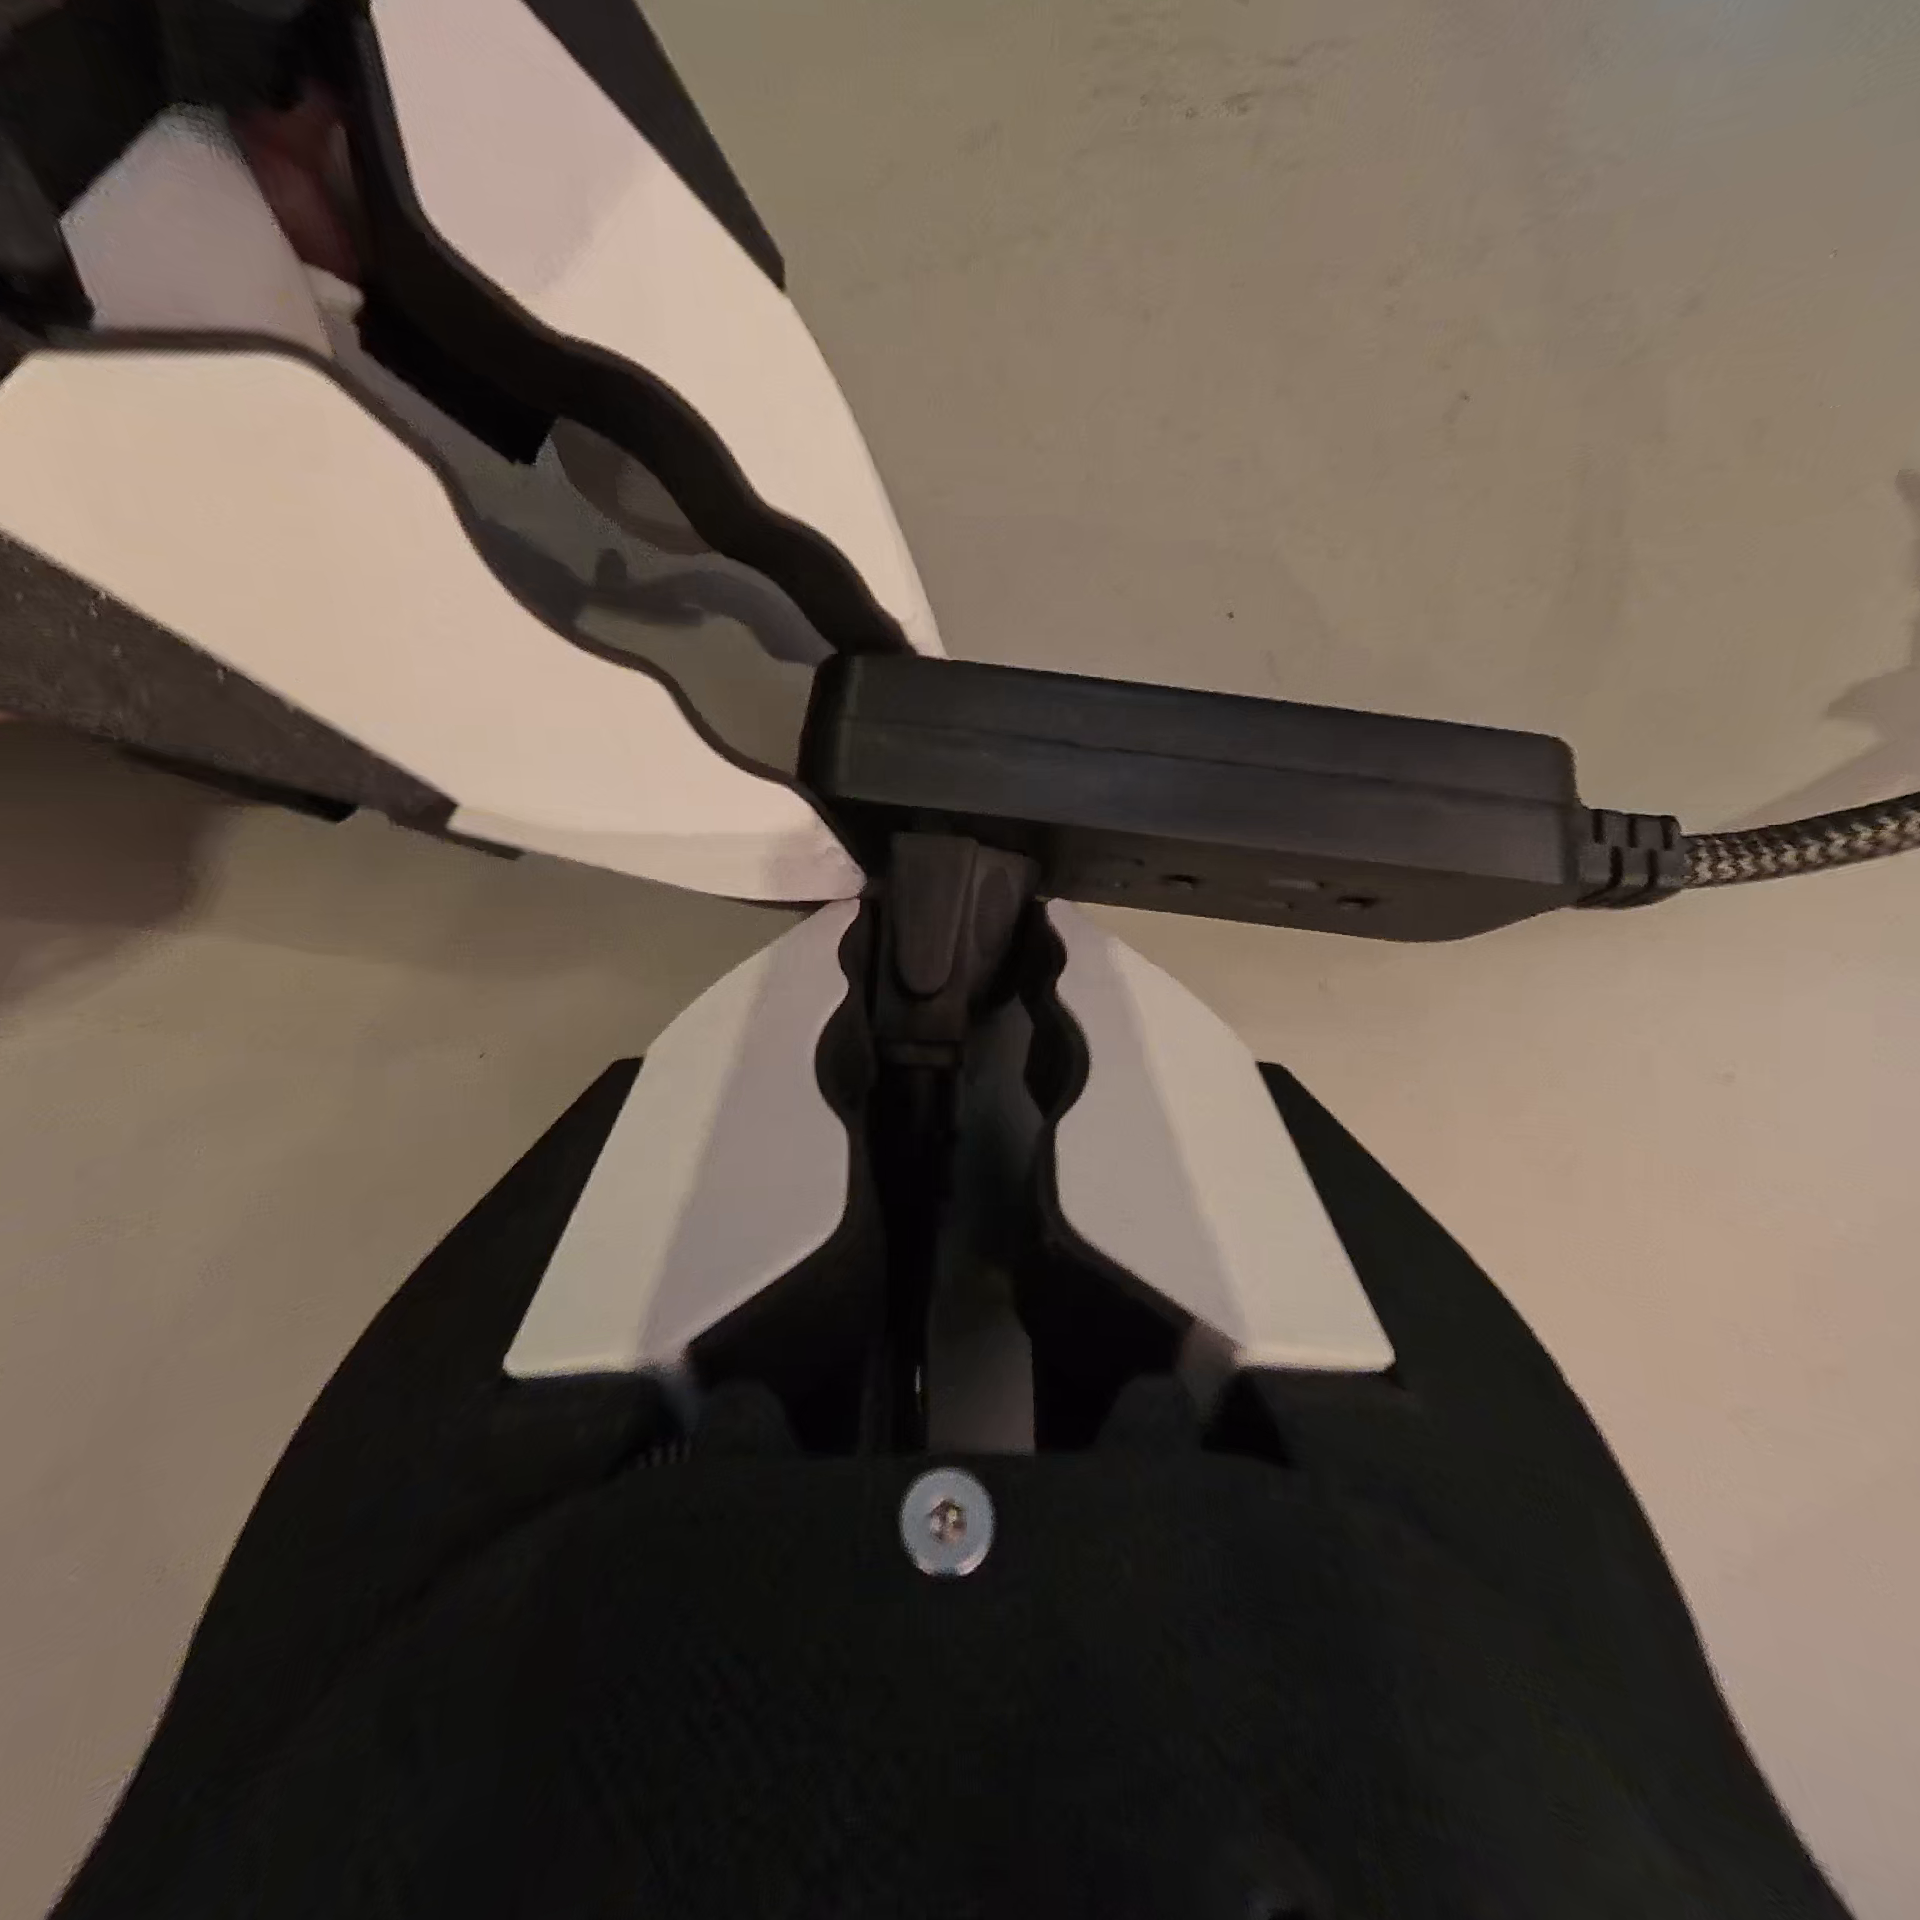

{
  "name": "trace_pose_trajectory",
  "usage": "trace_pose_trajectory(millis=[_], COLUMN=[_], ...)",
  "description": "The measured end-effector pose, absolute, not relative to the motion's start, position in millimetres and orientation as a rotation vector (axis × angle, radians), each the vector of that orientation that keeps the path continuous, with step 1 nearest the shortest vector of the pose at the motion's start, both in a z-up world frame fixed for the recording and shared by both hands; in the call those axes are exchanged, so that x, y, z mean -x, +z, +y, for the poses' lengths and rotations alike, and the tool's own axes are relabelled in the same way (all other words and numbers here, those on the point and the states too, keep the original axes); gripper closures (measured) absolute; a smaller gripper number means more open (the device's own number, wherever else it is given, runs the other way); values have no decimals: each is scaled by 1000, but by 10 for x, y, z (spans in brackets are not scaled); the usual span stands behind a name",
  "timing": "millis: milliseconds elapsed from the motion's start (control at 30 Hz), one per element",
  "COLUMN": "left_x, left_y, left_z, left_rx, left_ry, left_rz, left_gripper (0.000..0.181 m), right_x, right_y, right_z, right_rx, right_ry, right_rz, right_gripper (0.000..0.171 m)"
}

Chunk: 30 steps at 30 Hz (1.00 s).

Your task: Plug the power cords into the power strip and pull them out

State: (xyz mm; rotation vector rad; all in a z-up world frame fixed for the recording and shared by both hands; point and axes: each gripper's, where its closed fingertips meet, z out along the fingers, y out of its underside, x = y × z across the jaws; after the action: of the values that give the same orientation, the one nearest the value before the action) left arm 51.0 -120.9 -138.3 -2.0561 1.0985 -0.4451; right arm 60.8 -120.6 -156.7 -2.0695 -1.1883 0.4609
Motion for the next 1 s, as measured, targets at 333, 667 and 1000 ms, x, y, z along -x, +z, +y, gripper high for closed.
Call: trace_pose_trajectory(millis=[333,667,1000], left_x=[-526,-522,-519], left_y=[-1409,-1418,-1390], left_z=[-1160,-1188,-1263], left_rx=[2080,2080,2019], left_ry=[-418,-591,-536], left_rz=[963,978,1054], left_gripper=[154,153,148], right_x=[-625,-630,-616], right_y=[-1550,-1531,-1527], right_z=[-1173,-1204,-1267], right_rx=[2075,2018,2000], right_ry=[511,502,548], right_rz=[-1130,-1149,-1197], right_gripper=[143,142,142])
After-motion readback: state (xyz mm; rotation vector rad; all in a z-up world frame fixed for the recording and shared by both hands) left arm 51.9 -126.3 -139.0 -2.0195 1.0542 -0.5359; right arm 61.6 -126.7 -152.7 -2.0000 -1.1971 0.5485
